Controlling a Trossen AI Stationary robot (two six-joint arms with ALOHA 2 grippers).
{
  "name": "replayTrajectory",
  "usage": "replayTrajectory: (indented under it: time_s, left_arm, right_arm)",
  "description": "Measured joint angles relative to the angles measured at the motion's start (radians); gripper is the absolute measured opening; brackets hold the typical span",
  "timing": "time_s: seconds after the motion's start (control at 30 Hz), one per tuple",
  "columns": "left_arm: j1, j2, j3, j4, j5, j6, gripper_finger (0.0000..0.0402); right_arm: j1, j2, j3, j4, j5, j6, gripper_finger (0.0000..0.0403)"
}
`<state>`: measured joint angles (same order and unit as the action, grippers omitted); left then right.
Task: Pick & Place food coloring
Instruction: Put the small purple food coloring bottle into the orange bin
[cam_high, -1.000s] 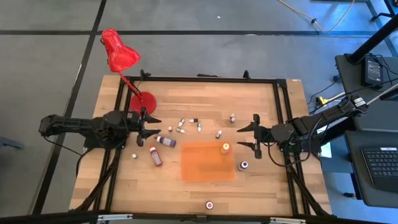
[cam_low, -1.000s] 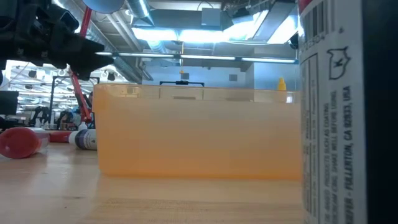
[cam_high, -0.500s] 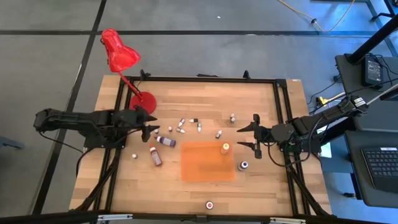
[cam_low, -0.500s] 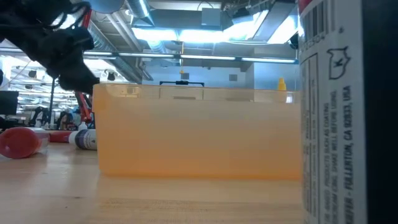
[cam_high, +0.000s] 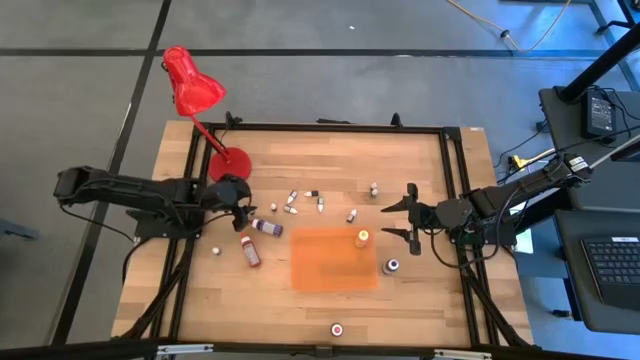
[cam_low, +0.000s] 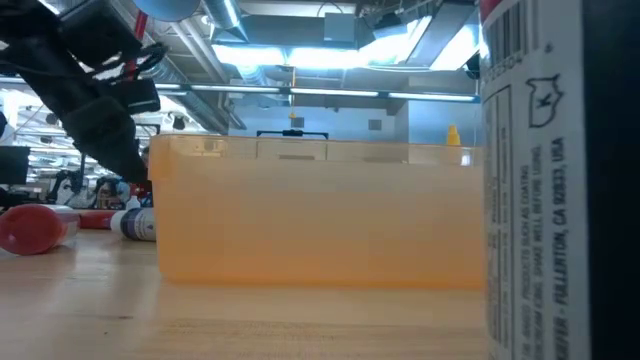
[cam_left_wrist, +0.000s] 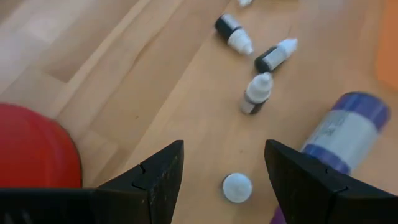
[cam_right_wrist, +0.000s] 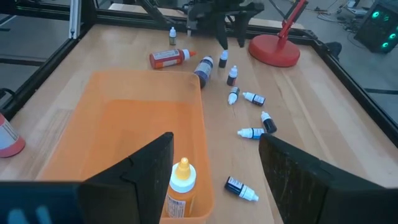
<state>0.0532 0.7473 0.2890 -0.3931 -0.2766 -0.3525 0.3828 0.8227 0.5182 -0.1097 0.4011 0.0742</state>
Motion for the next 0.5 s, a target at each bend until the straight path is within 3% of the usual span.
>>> replayTrajectory:
  time_s: [0.5]
  left_arm:
    - [0.000, 0.129, 0.000, 0.001, 0.033, 0.018, 0.0215]
  right_arm:
    - [0.000, 0.000, 0.000, 0.000, -0.001, -0.001, 0.0238]
